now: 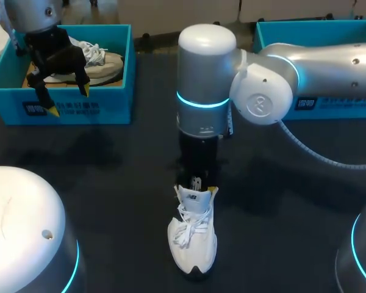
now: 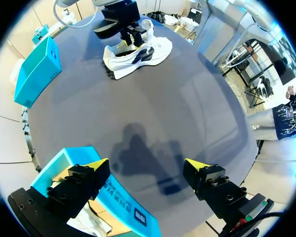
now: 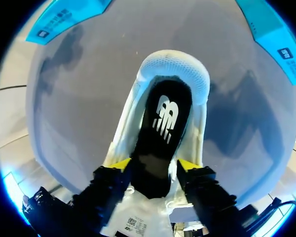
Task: Take the shoe out of the shoebox, open the shoe tongue, remove and reinsert the insole, then place the shoe into the shoebox
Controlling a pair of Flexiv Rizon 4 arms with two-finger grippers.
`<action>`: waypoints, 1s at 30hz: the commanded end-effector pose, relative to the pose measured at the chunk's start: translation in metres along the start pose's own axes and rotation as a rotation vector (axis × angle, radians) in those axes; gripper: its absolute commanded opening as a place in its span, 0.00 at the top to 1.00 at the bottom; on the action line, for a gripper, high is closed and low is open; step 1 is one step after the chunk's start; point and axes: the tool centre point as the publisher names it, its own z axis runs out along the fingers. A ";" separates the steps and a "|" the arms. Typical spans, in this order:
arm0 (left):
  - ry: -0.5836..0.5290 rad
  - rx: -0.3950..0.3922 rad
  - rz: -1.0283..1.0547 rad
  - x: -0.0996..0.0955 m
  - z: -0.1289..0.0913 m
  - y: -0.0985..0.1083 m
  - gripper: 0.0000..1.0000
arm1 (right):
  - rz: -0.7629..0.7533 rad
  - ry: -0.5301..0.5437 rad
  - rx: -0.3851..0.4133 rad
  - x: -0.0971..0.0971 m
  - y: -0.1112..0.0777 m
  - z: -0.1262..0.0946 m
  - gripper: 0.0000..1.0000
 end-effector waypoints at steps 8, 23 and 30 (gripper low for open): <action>0.001 -0.002 0.000 0.001 -0.001 0.000 0.00 | -0.010 -0.017 0.009 0.007 -0.002 0.000 0.00; 0.001 -0.002 0.000 0.001 -0.001 0.000 0.00 | 0.014 -0.021 -0.012 0.006 -0.004 -0.006 0.00; 0.001 -0.002 0.000 0.001 -0.001 0.000 0.00 | 0.081 -0.049 -0.046 0.012 -0.011 -0.008 0.00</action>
